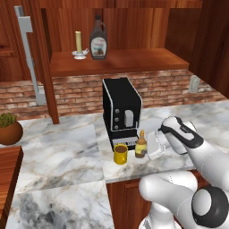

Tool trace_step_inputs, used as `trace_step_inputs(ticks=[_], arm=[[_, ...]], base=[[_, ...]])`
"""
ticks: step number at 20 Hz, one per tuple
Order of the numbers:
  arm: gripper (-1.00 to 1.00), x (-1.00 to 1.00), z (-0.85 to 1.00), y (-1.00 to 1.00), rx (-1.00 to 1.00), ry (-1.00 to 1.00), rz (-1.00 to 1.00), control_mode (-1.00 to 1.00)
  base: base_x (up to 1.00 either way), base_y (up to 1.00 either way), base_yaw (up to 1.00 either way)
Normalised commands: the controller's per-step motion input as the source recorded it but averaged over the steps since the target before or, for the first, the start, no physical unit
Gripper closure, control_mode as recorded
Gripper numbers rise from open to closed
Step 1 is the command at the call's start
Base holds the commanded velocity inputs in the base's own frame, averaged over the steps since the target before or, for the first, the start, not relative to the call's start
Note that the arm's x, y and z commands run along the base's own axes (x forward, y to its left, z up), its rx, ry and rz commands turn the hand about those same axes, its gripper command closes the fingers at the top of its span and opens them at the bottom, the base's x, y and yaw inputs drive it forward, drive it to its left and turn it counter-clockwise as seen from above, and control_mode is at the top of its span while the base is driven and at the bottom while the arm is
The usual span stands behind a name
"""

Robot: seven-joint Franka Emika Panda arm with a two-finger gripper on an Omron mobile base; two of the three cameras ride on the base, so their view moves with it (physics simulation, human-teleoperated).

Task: Pick the syrup bottle and honey bottle from the cabinet and place them next to the mug.

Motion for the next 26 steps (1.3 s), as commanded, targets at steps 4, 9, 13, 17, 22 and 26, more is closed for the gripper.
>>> trace_step_inputs(ticks=[4, 9, 13, 17, 22, 26], arm=[[1.00, 0.00, -0.20, 0.00, 0.00, 0.00, 0.00, -1.00], [1.00, 0.00, -0.29, 0.00, 0.00, 0.00, 0.00, -1.00], [1.00, 0.00, -0.32, 0.01, 0.00, 0.00, 0.00, -1.00], [1.00, 0.00, -0.26, 0.01, 0.00, 0.00, 0.00, -1.00], [1.00, 0.00, -0.19, 0.03, 0.00, 0.00, 0.00, -1.00], [1.00, 0.04, -0.05, 0.02, 0.00, 0.00, 0.00, -1.00]], base=[[0.00, 0.00, 0.00], [0.00, 0.00, 0.00], [0.00, 0.00, 0.00], [0.00, 0.00, 0.00], [0.00, 0.00, 0.00], [0.00, 0.00, 0.00]])
